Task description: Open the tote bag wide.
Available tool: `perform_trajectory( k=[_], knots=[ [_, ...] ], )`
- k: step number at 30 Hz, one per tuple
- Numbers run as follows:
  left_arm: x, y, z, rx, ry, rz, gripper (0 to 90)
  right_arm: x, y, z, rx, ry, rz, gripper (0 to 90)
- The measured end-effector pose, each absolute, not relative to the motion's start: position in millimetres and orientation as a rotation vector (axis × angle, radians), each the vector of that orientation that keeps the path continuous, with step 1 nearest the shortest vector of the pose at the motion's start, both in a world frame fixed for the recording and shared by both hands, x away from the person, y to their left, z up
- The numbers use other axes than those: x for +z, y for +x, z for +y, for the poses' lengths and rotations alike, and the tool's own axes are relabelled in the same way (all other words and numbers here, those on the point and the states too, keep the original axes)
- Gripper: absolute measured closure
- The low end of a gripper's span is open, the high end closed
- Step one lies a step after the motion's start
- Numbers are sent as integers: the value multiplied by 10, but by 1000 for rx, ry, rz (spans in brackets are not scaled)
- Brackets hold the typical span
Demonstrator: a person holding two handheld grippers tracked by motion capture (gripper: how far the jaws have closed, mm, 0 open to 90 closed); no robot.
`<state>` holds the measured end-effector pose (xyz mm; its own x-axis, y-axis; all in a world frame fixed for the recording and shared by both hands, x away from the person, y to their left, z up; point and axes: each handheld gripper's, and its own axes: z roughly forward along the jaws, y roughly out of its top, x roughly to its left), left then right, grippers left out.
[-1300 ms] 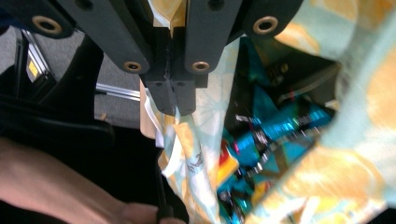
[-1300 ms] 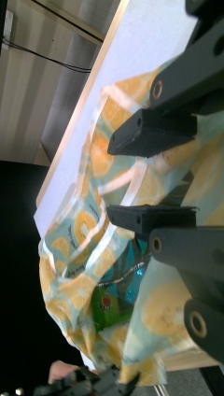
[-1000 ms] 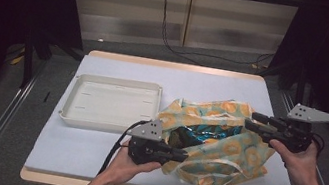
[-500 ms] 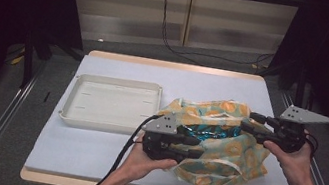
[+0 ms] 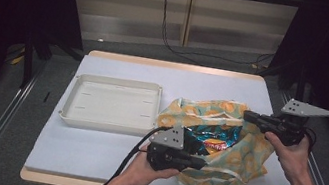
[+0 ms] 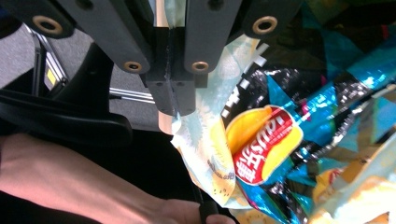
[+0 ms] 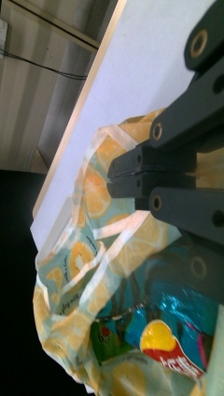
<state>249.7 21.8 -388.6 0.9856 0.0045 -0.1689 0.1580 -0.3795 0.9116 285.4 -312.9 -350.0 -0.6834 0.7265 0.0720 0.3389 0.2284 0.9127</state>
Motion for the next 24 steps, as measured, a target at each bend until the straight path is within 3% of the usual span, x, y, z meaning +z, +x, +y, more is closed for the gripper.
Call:
perform_trajectory(
  k=[1,3,4,6,8,13,14,15,16,17,19,21,24],
  knots=[
    [-3886,2497,218,-163,1955,116,900,-3500,2854,-3129,1443,985,2139,841],
    [-3934,2480,242,-173,1964,120,900,-3485,2788,-3180,1463,985,2113,705],
    [-3934,2480,242,-173,1964,120,900,-3485,2788,-3180,1463,985,2113,705],
    [-3960,2483,246,-183,1957,132,900,-3499,2754,-3213,1449,1001,2100,558],
    [-3971,2489,249,-174,1975,136,900,-3559,2734,-3229,1425,1018,2106,492],
    [-4021,2504,217,-213,1966,148,900,-3617,2729,-3179,1420,998,2137,458],
    [-4026,2493,194,-207,1982,143,900,-3611,2744,-3131,1406,992,2151,538],
    [-4033,2491,181,-209,1985,136,900,-3611,2744,-3131,1406,992,2151,538],
    [-4049,2482,164,-206,1991,131,900,-3607,2764,-3110,1420,976,2156,691],
    [-4049,2482,164,-206,1991,131,900,-3607,2764,-3110,1420,976,2156,691],
    [-4058,2483,160,-208,1983,136,900,-3608,2806,-3112,1421,991,2125,837],
    [-4056,2484,165,-213,1969,135,900,-3610,2870,-3130,1445,1009,2105,891],
    [-4037,2498,188,-203,1961,146,900,-3569,2968,-3122,1446,1017,2078,900]
  ],
)
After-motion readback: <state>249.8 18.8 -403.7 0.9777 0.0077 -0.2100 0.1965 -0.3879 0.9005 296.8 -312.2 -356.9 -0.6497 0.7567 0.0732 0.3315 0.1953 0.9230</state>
